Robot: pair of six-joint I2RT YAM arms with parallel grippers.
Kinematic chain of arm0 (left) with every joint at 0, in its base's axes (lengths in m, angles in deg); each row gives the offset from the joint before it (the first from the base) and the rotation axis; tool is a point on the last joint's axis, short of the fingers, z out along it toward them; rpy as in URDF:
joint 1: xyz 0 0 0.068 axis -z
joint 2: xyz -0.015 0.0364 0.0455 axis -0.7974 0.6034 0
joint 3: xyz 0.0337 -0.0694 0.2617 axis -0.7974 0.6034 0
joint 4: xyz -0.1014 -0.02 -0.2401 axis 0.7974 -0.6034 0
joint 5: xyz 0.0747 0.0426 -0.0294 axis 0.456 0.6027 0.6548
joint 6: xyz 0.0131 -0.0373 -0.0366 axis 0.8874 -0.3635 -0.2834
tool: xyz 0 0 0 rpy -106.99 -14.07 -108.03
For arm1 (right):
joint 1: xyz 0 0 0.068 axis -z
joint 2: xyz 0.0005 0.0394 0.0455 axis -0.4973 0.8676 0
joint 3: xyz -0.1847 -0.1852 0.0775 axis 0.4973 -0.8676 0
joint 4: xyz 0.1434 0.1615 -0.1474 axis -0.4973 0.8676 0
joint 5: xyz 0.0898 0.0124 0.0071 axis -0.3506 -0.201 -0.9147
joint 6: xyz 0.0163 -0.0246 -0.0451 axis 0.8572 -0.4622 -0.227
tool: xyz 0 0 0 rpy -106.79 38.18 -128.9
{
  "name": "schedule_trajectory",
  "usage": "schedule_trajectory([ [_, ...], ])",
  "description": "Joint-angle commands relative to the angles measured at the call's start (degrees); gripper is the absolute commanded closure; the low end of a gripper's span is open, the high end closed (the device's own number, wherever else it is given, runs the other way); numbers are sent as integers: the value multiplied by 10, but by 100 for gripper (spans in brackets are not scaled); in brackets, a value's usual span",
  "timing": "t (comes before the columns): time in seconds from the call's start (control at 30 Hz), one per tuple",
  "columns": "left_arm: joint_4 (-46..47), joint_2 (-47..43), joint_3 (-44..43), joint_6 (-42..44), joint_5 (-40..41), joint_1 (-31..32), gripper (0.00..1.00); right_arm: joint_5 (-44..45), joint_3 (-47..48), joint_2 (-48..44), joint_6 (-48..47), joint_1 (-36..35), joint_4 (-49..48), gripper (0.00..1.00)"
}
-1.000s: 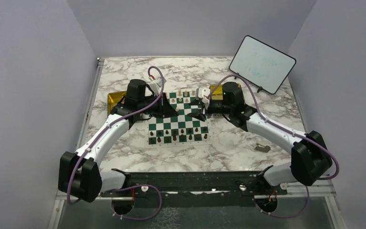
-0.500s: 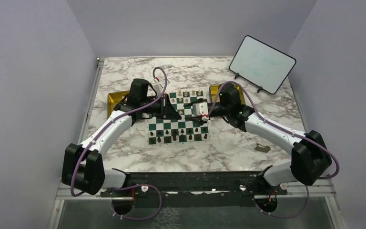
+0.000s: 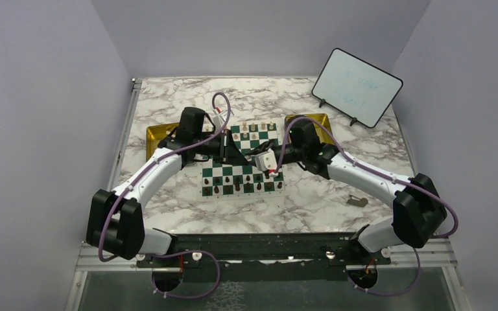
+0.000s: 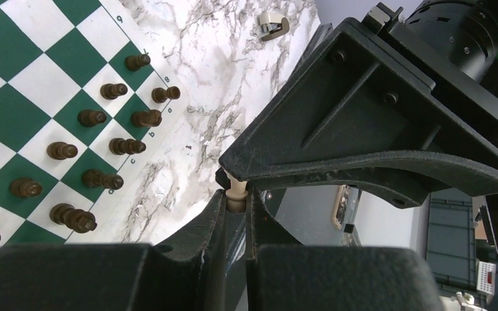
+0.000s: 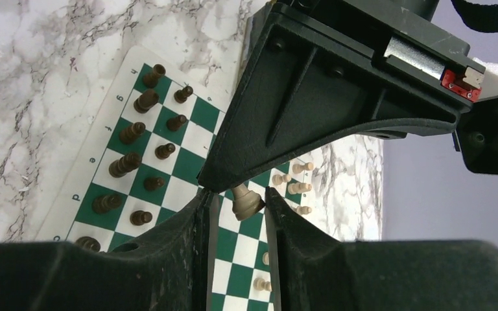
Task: Set up the chess pieces on the board
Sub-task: Place the chess piece on the chessboard.
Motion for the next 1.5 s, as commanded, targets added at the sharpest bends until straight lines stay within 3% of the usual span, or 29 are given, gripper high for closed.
schedule_trajectory([
  [0.0, -1, 5, -28, 12, -27, 1, 90, 18, 5, -1, -33, -10, 42, 68],
  [0.2, -2, 5, -45, 5, -15, 1, 85, 43, -26, -9, -4, -14, 21, 85],
  [0.47, 9, -15, -60, -14, 32, 0, 67, 79, -86, -28, 255, -14, -191, 97],
  [0.67, 16, -51, -56, -33, 118, 0, 60, 201, -83, -21, 495, -14, -283, 95],
  [0.87, 35, -79, -50, -41, 170, 0, 60, 245, -100, -15, 624, -14, -366, 96],
  [1.27, 88, -69, -41, -57, 183, 0, 61, 248, -92, -5, 657, -14, -380, 96],
  [1.47, 100, -59, -39, -67, 167, 0, 70, 256, -91, -4, 659, -14, -377, 96],
])
